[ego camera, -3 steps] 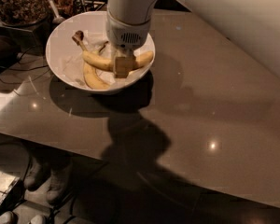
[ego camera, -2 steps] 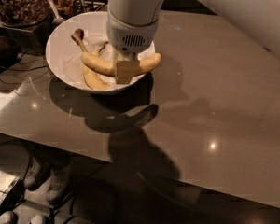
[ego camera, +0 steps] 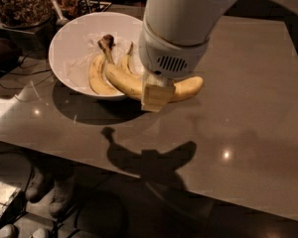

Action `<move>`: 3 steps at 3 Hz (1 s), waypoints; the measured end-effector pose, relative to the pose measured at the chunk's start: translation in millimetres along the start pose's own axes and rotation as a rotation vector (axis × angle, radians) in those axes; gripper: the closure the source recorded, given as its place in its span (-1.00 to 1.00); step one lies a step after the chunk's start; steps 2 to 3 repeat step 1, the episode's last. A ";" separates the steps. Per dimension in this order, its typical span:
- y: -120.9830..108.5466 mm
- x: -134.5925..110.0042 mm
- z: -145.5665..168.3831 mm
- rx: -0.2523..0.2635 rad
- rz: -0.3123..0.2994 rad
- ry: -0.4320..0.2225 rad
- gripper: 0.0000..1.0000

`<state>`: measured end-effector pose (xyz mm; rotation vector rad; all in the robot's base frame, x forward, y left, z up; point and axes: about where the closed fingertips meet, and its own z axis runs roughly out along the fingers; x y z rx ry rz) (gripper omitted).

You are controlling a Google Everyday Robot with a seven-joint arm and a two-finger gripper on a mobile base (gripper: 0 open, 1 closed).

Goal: Pick banana from white bowl

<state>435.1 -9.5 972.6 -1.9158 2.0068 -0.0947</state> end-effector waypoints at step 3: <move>1.8 1.3 -1.1 0.001 0.003 0.001 1.00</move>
Offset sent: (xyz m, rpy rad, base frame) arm 0.0000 0.0000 0.0000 0.0000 0.0000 0.0000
